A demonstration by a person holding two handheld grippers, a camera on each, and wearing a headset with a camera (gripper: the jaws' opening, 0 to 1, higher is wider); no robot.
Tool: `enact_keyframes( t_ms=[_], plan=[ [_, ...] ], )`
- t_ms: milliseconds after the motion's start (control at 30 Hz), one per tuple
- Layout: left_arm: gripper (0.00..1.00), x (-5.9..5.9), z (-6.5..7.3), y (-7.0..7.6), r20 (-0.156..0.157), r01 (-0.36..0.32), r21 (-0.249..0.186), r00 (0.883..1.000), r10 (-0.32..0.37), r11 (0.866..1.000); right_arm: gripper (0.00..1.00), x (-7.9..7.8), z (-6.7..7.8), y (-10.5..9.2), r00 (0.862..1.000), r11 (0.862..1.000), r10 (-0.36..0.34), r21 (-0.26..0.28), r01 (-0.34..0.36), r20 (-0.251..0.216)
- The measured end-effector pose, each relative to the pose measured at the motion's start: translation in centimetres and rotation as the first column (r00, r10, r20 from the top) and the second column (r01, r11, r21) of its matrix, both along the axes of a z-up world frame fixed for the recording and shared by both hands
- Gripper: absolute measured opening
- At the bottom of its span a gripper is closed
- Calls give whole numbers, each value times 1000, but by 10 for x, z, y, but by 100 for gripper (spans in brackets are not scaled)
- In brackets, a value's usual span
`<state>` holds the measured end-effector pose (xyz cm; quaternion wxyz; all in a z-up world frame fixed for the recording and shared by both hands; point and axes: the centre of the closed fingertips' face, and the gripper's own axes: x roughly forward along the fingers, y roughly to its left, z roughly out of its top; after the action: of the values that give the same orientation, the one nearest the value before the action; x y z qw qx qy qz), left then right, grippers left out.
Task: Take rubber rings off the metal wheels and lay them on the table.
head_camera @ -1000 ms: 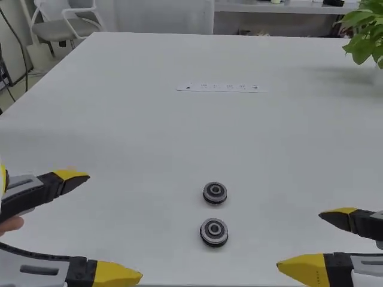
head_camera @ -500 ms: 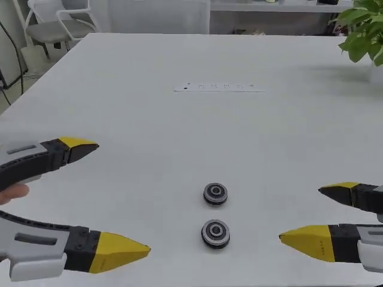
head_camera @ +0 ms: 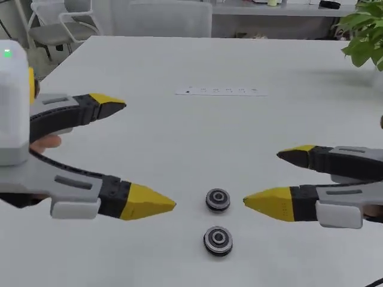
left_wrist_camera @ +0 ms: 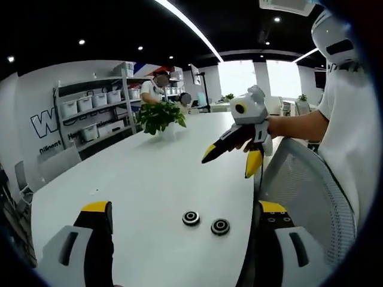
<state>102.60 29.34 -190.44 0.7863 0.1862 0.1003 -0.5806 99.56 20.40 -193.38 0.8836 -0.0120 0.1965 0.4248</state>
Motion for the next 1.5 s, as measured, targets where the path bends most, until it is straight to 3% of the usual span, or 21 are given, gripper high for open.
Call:
enact_keyframes(
  t_ms=[233,333,467,567,667,700,733,767,833,900,1000,1067,1133,1233,1333,1500],
  plan=[
    [96,2,-12,-34,21,102,28,994,-103,994,69,15,-22,13,994,989,107,-105,-108,-15],
    [94,5,-22,-47,16,131,39,991,-132,991,64,21,-45,9,992,985,116,-119,-121,-55],
    [86,2,-38,-59,-7,160,42,987,-160,986,61,13,-70,6,985,978,139,-141,-152,-101],
    [85,-3,-48,-68,-29,172,-5,985,-172,985,58,1,-80,12,975,974,176,-121,-193,-133],
    [82,-11,-60,-70,-87,170,-58,981,-175,984,54,-8,-100,11,963,950,209,-200,-241,-171],
    [81,-13,-68,-69,-105,174,-43,979,-177,984,53,-11,-106,14,958,948,214,-195,-251,-194],
    [80,-15,-74,-68,-96,183,-17,978,-184,983,53,-13,-110,16,954,946,218,-194,-259,-207],
    [79,-15,-76,-68,-90,183,-16,979,-184,983,53,-17,-117,18,947,936,236,-212,-282,-217],
    [77,-17,-86,-67,-99,179,6,979,-178,984,54,-22,-131,16,939,898,264,-300,-322,-219],
    [74,-21,-96,-66,-122,188,40,976,-182,981,54,-21,-139,13,941,883,252,-343,-319,-225],
    [69,-25,-101,-68,-113,203,49,974,-197,978,54,-24,-145,17,938,878,261,-349,-328,-228],
    [67,-28,-109,-69,-125,213,68,971,-204,975,53,-24,-147,16,938,875,261,-355,-330,-227],
    [64,-29,-115,-69,-133,216,77,970,-205,973,50,-24,-146,17,938,882,258,-339,-326,-231],
    [58,-32,-124,-67,-172,219,72,964,-204,973,43,-22,-144,19,941,892,246,-326,-313,-231],
    [49,-31,-130,-67,-181,216,74,963,-200,974,37,-18,-141,19,950,903,230,-318,-290,-213],
    [36,-34,-140,-70,-190,215,83,962,-196,973,35,-18,-145,17,949,902,222,-324,-287,-223]
  ],
)
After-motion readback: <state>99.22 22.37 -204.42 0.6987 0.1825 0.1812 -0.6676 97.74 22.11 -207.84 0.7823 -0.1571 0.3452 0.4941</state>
